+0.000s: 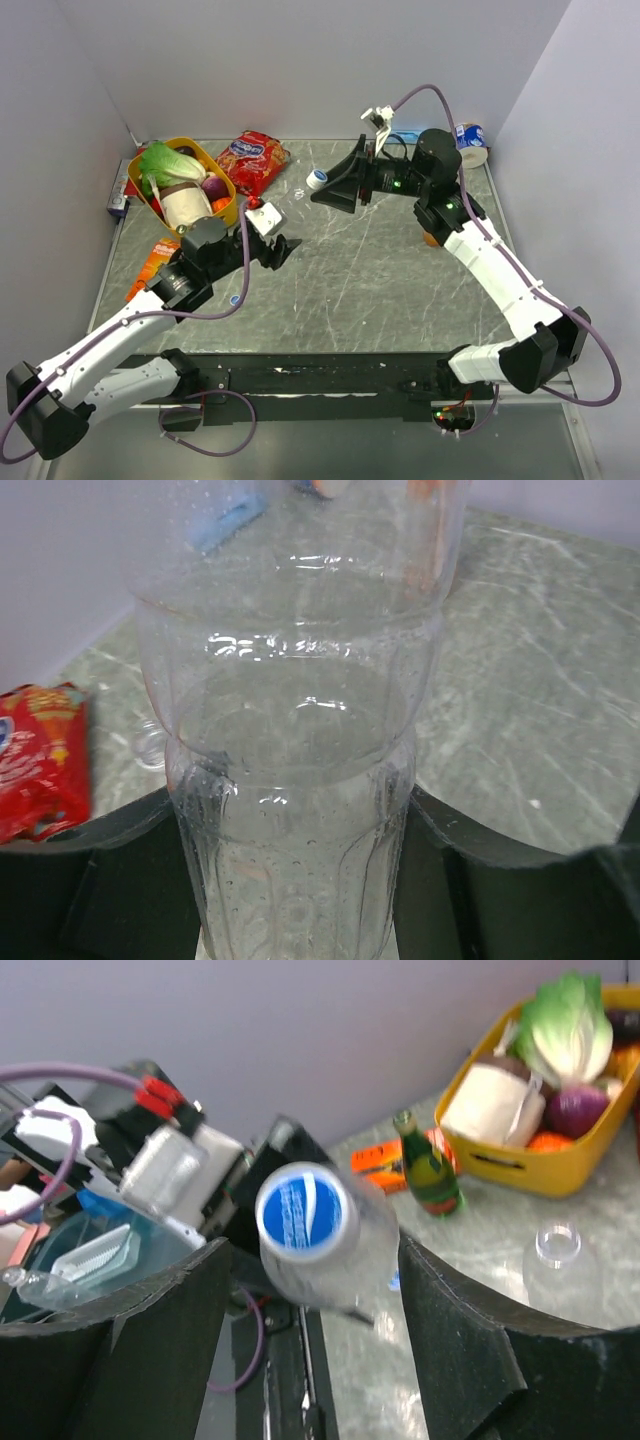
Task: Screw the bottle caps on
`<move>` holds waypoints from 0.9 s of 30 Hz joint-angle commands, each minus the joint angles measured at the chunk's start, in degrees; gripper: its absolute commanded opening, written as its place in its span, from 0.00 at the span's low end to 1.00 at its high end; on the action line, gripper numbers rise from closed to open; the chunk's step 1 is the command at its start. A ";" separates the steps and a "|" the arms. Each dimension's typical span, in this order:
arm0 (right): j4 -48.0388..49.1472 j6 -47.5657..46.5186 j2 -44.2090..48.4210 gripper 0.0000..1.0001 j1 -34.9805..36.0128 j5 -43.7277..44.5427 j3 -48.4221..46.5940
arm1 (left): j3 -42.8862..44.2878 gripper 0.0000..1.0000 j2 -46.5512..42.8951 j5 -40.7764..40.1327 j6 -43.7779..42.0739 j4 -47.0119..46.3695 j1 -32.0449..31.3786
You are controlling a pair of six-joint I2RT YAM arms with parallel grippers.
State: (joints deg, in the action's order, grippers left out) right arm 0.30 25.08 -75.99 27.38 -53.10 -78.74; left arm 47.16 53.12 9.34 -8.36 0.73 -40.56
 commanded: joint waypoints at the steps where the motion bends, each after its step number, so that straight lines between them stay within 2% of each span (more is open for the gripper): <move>1: 7.35 2.34 -1.61 0.70 0.48 -0.87 -3.70 | 3.20 0.01 0.66 6.30 3.09 -2.57 0.48; 5: 6.48 1.20 -2.94 0.51 1.62 1.15 -4.23 | 3.82 0.01 1.37 6.57 2.39 -3.45 0.48; 6: 5.25 -1.06 -3.29 0.41 2.41 2.03 -4.75 | 3.99 0.01 1.37 6.65 2.47 -3.63 0.39; 8: 4.28 -2.14 -3.38 0.29 3.03 4.75 -4.93 | 4.08 0.01 1.72 7.26 2.99 -3.81 0.39; 9: 2.62 -5.27 -3.73 0.18 3.90 6.15 -5.37 | 4.00 0.09 1.81 7.27 3.17 -3.98 0.48; 10: -1.48 -7.74 -3.91 0.15 4.35 8.95 -7.11 | 3.91 0.35 1.63 6.92 3.44 -4.07 0.48; 11: -2.83 -10.03 -3.91 0.12 4.44 10.29 -7.65 | 3.39 0.87 1.37 5.70 3.18 -4.07 0.56; 12: -4.06 -13.71 -3.73 0.10 4.18 11.78 -8.09 | 3.21 0.96 1.28 5.51 2.39 -2.68 0.57; 13: -5.64 -16.00 -3.73 0.09 3.39 15.97 -9.40 | 3.12 0.96 1.02 4.90 1.43 -1.27 0.48; 15: -10.13 -23.28 -3.47 0.07 1.90 18.46 -10.55 | 2.07 0.96 0.06 3.58 0.02 2.57 1.17; 20: -8.31 -35.86 -1.10 0.06 -3.80 23.83 -4.86 | -1.97 0.96 -5.13 2.09 -5.43 9.11 2.85; 27: -2.51 -41.34 -1.62 0.04 -8.13 27.43 2.61 | -1.37 0.96 -4.96 5.86 -6.41 12.89 8.38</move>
State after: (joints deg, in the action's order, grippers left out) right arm -8.16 -9.28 -78.61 20.01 -30.37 -78.63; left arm 45.10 47.72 12.84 -13.76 11.84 -34.63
